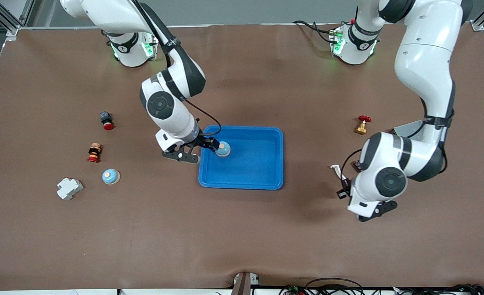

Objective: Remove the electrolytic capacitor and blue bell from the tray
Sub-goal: 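Carry the capacitor toward the arch while the right gripper reaches the second bell, then grasp the bell with the right gripper while the left gripper lowers the capacitor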

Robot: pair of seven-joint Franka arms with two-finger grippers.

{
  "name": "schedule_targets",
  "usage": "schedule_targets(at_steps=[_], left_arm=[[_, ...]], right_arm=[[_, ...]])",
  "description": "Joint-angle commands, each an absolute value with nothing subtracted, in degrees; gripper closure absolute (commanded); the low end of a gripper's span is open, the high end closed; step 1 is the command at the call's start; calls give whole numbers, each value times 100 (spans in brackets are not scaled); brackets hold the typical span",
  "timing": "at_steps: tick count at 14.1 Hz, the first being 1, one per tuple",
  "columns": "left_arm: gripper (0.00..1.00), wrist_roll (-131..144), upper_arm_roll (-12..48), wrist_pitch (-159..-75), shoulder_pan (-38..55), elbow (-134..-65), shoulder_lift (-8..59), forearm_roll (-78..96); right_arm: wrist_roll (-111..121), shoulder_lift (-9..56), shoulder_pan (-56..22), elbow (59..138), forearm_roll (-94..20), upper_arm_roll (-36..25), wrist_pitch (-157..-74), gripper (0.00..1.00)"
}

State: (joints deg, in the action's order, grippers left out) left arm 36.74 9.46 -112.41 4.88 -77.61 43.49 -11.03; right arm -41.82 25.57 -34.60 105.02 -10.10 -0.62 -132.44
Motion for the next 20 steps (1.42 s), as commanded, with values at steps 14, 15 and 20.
schedule_targets(at_steps=[14, 15, 20], left_arm=[[100, 853, 932, -12850, -729, -7813, 4702, -1441], [100, 853, 940, -12850, -738, -7813, 4711, -1441], [100, 826, 932, -13147, -738, -7822, 4790, -1406]], right_arm=[[-4482, 3823, -3920, 9519, -554, -132, -13228, 0], [-4482, 3849, -3920, 9519, -528, -132, -13228, 0], [-4482, 3946, -3955, 9519, -536, -123, -13333, 0]])
